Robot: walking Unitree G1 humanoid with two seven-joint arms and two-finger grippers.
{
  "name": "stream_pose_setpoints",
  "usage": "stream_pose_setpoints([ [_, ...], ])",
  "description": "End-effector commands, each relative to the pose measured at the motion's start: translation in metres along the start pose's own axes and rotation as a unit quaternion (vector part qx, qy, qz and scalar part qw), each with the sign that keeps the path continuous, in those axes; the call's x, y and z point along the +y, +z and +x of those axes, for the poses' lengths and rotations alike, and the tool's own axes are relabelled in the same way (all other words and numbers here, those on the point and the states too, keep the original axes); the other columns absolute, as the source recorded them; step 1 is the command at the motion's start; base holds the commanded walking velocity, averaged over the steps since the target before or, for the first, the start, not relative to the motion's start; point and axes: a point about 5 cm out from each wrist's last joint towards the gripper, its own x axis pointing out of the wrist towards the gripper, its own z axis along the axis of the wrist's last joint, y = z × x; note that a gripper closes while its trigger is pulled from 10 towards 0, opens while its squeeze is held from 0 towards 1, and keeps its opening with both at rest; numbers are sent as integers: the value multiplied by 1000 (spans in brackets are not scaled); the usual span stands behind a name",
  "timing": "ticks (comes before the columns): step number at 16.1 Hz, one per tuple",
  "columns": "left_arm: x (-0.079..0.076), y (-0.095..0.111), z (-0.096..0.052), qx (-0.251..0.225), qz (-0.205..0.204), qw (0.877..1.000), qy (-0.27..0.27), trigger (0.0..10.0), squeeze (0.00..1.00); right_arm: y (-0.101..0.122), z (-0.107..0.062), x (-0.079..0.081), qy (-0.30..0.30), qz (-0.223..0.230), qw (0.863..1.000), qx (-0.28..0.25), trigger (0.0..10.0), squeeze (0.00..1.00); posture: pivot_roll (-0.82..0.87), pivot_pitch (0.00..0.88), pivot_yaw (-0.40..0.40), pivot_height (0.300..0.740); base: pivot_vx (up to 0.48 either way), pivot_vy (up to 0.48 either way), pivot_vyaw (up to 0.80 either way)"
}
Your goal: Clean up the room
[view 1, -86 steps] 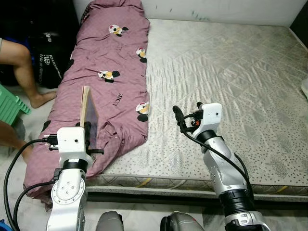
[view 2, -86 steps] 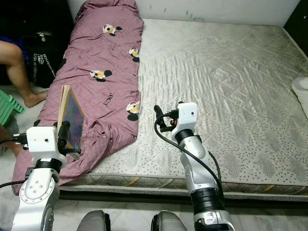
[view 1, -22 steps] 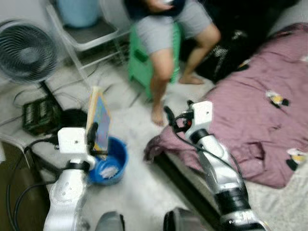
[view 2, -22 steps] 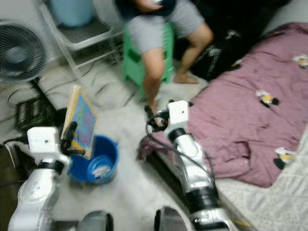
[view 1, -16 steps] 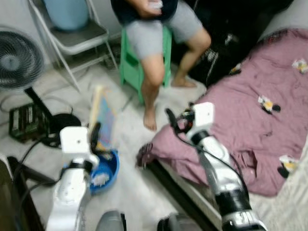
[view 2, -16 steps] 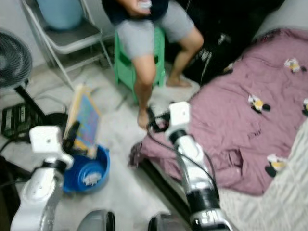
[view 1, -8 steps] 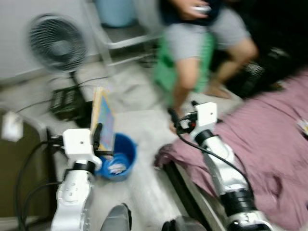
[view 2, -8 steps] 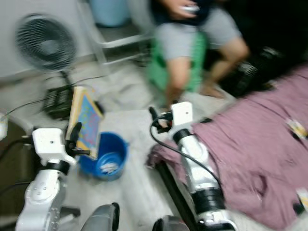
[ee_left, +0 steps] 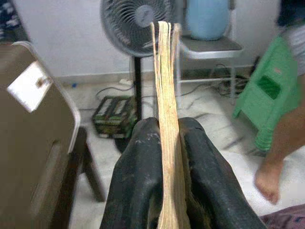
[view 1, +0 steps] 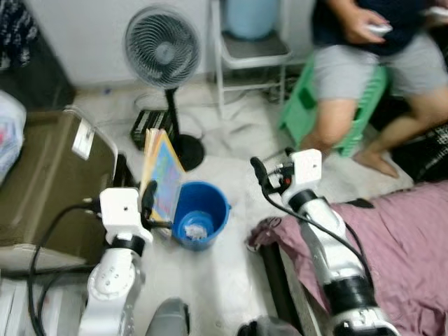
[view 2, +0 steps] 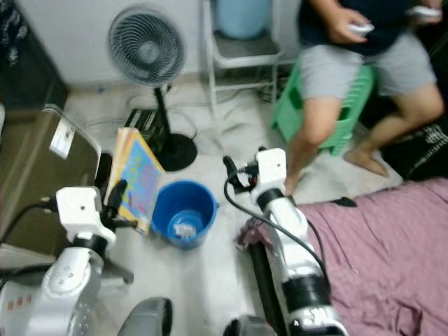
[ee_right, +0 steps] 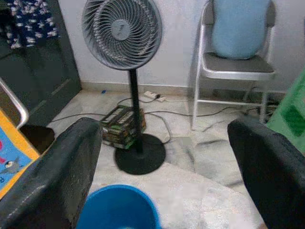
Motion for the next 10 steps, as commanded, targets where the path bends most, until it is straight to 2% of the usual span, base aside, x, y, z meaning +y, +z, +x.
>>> stream_pose_setpoints([
  [1,2,7,0,-18,1,1000,4,10000,0,-1,0,0,-4,2,1000,3,10000,0,16,107,-40,740,0,0,0],
  [9,0,8,-2,-22,-7,1000,-12,10000,0,-2,-1,1,-1,0,1000,4,10000,0,16,109,-36,740,0,0,0],
  [10,0,8,-2,-23,-8,1000,-12,10000,0,-1,-1,2,5,-1,1000,0,10000,0,15,108,-36,740,0,0,419],
])
